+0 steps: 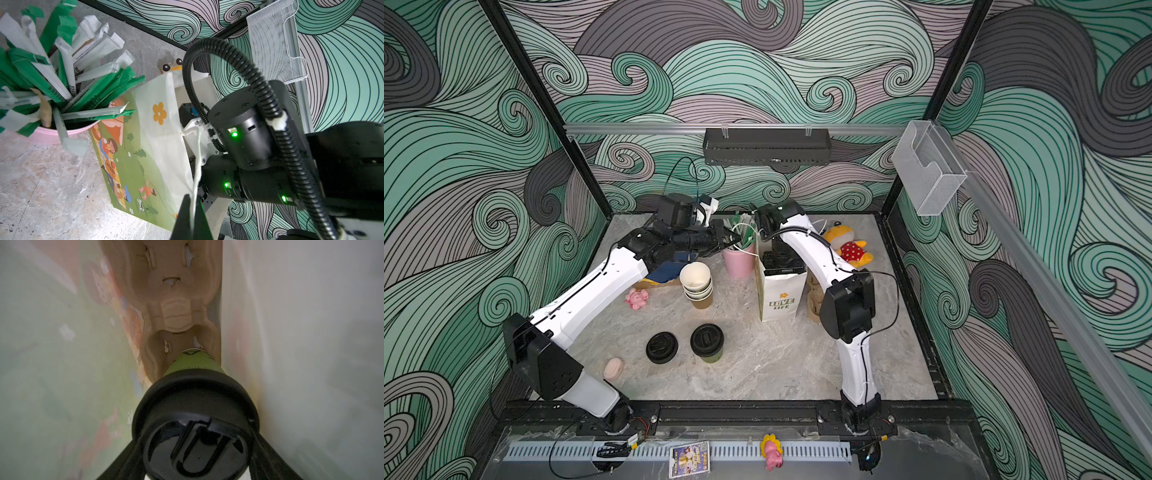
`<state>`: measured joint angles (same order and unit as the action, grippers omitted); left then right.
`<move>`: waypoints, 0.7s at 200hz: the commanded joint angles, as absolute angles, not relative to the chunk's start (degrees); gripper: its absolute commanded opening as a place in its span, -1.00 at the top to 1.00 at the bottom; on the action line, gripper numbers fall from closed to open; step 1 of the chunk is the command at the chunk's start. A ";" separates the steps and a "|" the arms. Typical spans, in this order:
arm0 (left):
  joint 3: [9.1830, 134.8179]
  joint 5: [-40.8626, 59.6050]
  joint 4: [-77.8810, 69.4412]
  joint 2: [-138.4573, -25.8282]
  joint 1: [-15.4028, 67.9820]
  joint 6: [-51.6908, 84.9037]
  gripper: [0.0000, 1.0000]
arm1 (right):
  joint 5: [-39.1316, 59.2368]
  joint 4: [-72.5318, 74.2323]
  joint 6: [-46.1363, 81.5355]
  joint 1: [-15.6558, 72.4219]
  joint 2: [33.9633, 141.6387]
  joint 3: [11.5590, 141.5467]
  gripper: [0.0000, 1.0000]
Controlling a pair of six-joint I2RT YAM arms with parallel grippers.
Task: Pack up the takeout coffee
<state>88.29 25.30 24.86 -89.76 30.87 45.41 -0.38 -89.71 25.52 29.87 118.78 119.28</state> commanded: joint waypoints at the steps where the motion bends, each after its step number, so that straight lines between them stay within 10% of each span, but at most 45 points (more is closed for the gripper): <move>1: 89.49 24.61 26.07 -89.61 30.67 43.85 1.00 | 1.20 -87.81 25.29 29.37 116.68 117.61 -0.22; 140: 89.30 24.43 26.98 -89.65 30.67 43.60 1.00 | -0.67 -87.45 26.85 29.44 112.60 117.27 -0.19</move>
